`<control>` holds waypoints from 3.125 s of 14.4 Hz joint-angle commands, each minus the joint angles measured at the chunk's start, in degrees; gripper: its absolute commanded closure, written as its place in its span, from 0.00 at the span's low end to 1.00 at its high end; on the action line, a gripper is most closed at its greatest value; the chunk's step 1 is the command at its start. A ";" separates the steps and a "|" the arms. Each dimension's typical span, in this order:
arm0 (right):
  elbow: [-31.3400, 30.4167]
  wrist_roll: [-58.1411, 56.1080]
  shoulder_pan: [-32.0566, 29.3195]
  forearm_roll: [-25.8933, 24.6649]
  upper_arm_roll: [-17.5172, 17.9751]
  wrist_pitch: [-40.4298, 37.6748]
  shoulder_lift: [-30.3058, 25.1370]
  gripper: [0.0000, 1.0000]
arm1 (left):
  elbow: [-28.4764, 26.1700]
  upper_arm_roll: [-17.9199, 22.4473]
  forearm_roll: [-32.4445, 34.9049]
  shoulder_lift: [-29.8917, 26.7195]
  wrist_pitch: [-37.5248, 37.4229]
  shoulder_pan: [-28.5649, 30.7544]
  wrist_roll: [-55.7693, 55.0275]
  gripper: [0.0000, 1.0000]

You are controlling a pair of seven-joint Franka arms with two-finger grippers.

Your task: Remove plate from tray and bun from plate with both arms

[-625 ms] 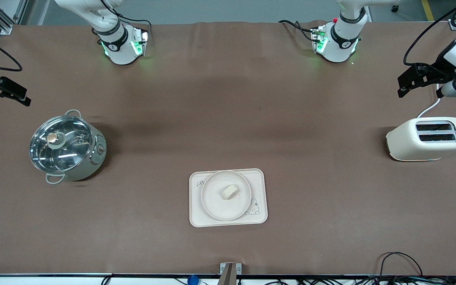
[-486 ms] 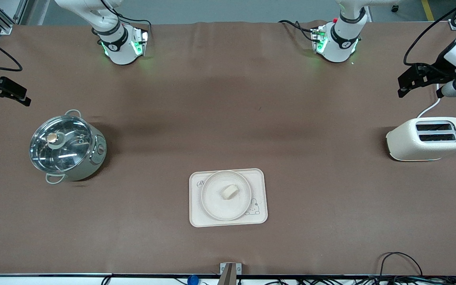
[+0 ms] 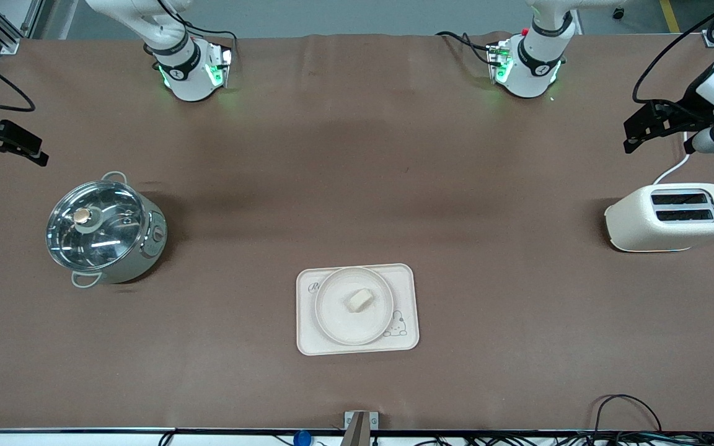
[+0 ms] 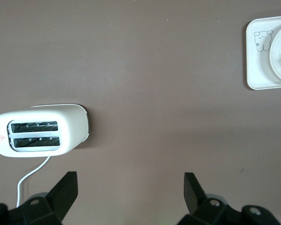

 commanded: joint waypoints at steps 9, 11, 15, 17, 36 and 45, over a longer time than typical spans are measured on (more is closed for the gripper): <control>-0.11 -0.15 0.26 1.60 0.96 0.35 0.47 0.00 | 1.74 -0.02 0.24 1.79 -0.21 0.49 0.14 0.00; -0.29 0.02 1.75 3.37 1.04 0.61 1.61 0.00 | 1.74 -0.02 0.24 1.79 -0.13 0.49 0.23 0.00; -0.55 0.55 4.40 8.70 1.05 5.78 6.60 0.00 | 1.65 -0.02 0.32 1.88 -0.13 0.49 0.23 0.00; -1.25 0.73 6.41 12.94 1.05 11.39 10.91 0.00 | 1.56 -0.02 0.32 2.32 -0.04 0.40 0.23 0.00; 21.84 16.37 26.11 27.10 2.89 43.50 57.15 0.03 | 1.21 -0.02 0.15 3.64 2.34 2.07 0.06 0.00; 29.07 17.43 26.99 29.04 3.07 45.61 63.23 0.76 | 0.51 -0.11 0.06 3.29 2.25 2.07 -0.03 0.00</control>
